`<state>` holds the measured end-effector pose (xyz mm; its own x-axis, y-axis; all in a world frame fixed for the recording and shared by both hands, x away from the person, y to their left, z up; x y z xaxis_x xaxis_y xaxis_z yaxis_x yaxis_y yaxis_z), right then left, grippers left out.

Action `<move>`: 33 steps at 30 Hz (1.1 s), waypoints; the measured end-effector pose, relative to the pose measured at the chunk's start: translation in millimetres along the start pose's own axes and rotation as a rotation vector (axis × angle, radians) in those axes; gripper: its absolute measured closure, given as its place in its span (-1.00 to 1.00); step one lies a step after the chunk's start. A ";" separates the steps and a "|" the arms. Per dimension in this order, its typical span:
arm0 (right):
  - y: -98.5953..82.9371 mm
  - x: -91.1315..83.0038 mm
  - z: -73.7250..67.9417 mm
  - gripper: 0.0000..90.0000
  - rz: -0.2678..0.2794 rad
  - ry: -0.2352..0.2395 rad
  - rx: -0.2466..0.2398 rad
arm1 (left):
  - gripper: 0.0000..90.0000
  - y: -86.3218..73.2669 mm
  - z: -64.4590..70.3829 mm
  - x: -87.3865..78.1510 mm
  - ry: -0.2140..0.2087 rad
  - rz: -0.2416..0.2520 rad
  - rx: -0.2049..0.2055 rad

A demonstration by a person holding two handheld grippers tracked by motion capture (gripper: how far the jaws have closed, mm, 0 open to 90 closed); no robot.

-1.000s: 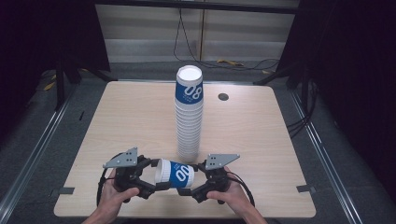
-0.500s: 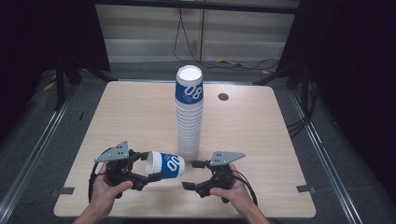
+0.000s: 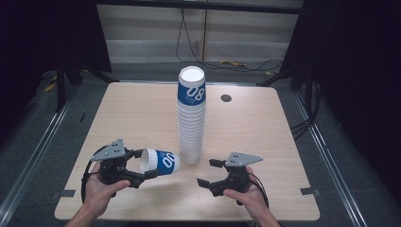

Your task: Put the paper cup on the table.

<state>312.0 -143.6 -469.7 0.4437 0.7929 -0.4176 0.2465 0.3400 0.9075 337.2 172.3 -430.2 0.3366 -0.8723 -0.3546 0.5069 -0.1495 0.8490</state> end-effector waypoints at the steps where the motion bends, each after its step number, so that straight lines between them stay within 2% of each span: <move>1: -0.5 -2.9 -0.1 -0.70 0.004 -0.017 -0.004 | -0.61 1.1 -2.0 -1.7 0.008 -0.003 -0.003; 5: -1.5 -10.7 -0.9 -0.69 -0.006 -0.057 -0.010 | -0.61 3.9 -10.3 -8.6 0.053 0.005 -0.023; 8: -2.3 -15.1 -0.4 -0.69 -0.012 -0.080 -0.017 | -0.61 4.0 -15.7 -10.5 0.084 -0.011 -0.029; 15: -9.3 -23.2 6.3 -0.69 -0.020 -0.113 0.003 | -0.61 7.8 -27.2 -12.8 0.122 -0.023 -0.059; 17: -9.2 -23.1 6.7 -0.69 -0.018 -0.118 0.002 | -0.61 9.0 -30.3 -13.6 0.142 -0.030 -0.070; 21: -7.6 -21.4 5.6 -0.69 -0.014 -0.116 0.001 | -0.62 11.4 -35.4 -14.0 0.184 -0.048 -0.065; 24: -7.7 -20.9 5.6 -0.69 -0.014 -0.120 -0.007 | -0.62 13.2 -38.8 -14.4 0.203 -0.052 -0.081; 29: -8.4 -21.4 7.3 -0.69 -0.013 -0.140 -0.008 | -0.62 16.0 -45.3 -10.6 0.241 -0.116 -0.086; 33: -8.4 -22.1 9.6 -0.69 -0.001 -0.177 -0.020 | -0.62 18.9 -50.0 -9.1 0.267 -0.140 -0.089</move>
<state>308.4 -168.8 -468.5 0.5888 0.6917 -0.4183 0.2303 0.3525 0.9070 383.4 200.7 -430.5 0.4489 -0.6915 -0.5660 0.6264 -0.2083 0.7512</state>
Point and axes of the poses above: each handheld gripper's, and its own axes: x roughly forward along the jaws, y roughly out of its top, z roughly to its right, the point moved 3 cm from there along x, roughly forward along the jaws, and after that the axes turned 12 degrees about -x, right-handed, at the moved point
